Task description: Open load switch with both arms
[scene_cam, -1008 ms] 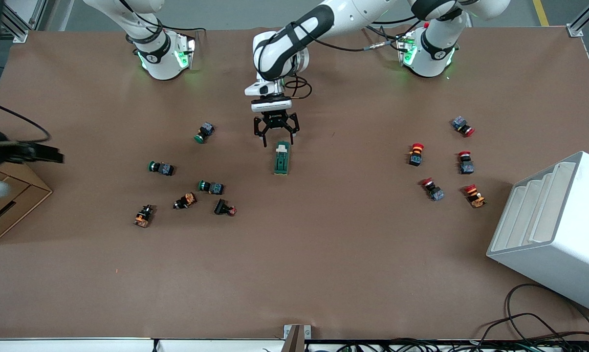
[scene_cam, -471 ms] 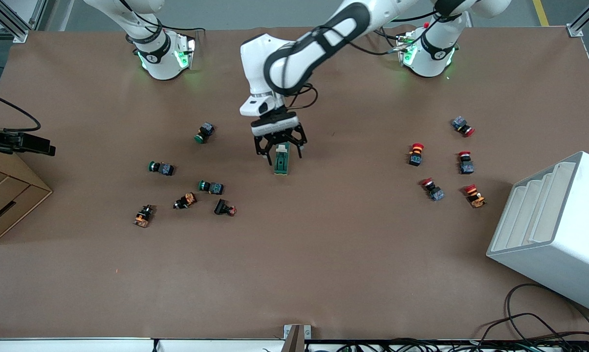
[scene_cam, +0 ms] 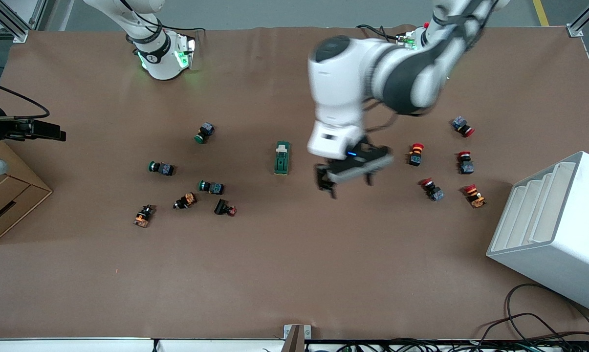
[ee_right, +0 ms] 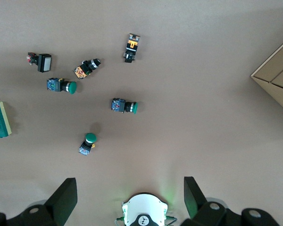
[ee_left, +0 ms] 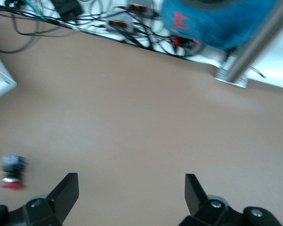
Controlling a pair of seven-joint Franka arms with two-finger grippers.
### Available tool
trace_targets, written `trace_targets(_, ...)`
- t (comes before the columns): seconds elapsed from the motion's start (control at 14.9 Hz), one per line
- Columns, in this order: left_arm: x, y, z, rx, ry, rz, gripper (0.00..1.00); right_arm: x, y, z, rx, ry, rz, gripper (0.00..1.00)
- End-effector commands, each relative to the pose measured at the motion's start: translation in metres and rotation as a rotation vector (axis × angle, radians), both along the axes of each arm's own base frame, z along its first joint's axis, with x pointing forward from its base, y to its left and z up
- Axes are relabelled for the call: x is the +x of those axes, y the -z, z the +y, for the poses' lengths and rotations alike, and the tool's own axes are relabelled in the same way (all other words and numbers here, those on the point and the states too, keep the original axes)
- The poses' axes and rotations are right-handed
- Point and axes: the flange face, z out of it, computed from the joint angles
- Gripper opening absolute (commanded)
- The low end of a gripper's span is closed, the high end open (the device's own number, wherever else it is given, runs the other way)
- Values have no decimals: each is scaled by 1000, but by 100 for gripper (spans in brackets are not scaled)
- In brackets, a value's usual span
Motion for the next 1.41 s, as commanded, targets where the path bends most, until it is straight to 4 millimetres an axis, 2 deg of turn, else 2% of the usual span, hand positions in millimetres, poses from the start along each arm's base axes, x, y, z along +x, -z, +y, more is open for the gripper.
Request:
trace_targets(0.0, 18, -41, 71, 8, 22, 103, 100, -6, -7, 2, 39, -19, -2, 100)
trace_targets(0.07, 22, -51, 93, 11, 14, 132, 100, -6, -10, 18, 34, -45, -13, 100)
trace_targets(0.2, 31, -67, 140, 14, -21, 178, 100, -11, -20, 18, 8, -31, -53, 100)
trace_targets(0.34, 36, -88, 178, -1, 22, 208, 100, -26, -20, 18, 2, -28, -71, 100)
trace_targets(0.47, 34, -112, 219, 0, 101, 221, 100, -41, -24, 16, 4, -26, -82, 100)
trace_targets(0.54, 31, -116, 237, 10, 121, 258, 100, -46, -27, 16, 3, -26, -84, 100)
trace_targets(0.67, 20, -141, 271, 4, 164, 278, 100, -51, -33, 14, -2, -26, -93, 100)
trace_targets(0.81, 10, -156, 303, -45, 198, 302, 100, -62, -51, 16, -1, -31, -119, 100)
trace_targets(1.01, -5, -167, 334, -67, 230, 349, 100, -87, -83, 13, 1, -27, -162, 100)
trace_targets(1.14, -13, -177, 352, -47, 282, 353, 100, -96, -93, 12, 2, -24, -174, 100)
trace_targets(1.21, -18, -179, 357, -43, 297, 360, 100, -97, -95, 11, 2, -22, -179, 100)
trace_targets(1.34, -29, -182, 353, -31, 356, 388, 100, -95, -92, 12, 1, -25, -176, 100)
